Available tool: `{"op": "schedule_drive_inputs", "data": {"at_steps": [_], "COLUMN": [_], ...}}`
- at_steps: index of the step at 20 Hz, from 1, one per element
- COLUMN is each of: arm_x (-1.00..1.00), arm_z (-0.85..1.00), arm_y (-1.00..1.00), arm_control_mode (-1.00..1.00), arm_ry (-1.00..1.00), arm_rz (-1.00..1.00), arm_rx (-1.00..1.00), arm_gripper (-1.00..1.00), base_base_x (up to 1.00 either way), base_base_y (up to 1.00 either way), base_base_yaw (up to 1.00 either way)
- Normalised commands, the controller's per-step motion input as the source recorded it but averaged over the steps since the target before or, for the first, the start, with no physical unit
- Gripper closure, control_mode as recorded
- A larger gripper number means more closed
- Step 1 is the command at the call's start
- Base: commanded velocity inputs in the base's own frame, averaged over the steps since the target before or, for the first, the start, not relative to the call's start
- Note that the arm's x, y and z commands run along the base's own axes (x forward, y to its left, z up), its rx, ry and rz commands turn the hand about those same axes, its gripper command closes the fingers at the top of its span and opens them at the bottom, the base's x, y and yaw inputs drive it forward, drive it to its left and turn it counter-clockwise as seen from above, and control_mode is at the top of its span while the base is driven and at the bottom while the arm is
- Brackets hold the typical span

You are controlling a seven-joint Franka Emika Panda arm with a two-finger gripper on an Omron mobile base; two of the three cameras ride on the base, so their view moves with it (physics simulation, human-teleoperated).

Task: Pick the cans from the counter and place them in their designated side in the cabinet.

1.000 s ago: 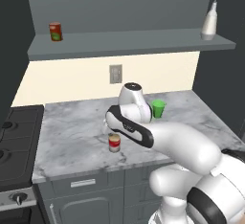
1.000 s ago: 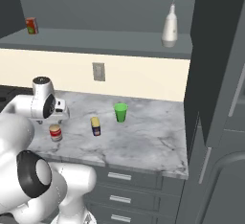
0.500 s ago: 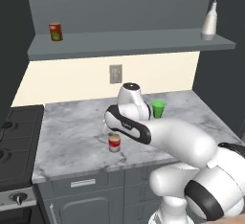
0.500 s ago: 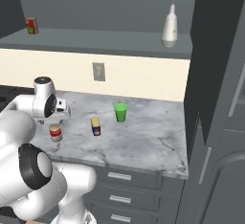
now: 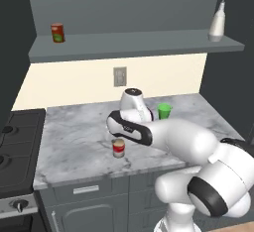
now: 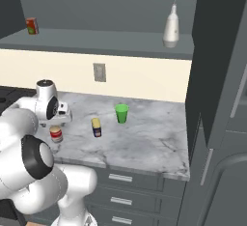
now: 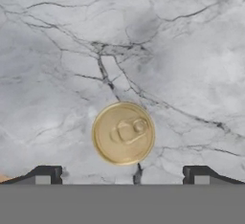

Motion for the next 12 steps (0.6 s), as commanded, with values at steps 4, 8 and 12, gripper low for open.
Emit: {"op": "schedule_drive_inputs", "data": {"at_steps": [4, 8, 12], "arm_x": [0.09, 0.1, 0.09], "arm_z": [-0.16, -0.17, -0.18], "arm_y": [0.04, 0.06, 0.05], "arm_control_mode": [-1.0, -1.0, -1.0], "arm_ry": [0.02, 0.02, 0.02], "arm_rz": [0.0, 0.0, 0.0], "arm_rx": [-0.01, -0.01, -0.01], "arm_gripper": [-1.0, -1.0, -1.0], "base_base_x": [0.0, 0.0, 0.0], "base_base_y": [0.0, 0.0, 0.0], "base_base_yaw": [0.0, 0.0, 0.0]}}
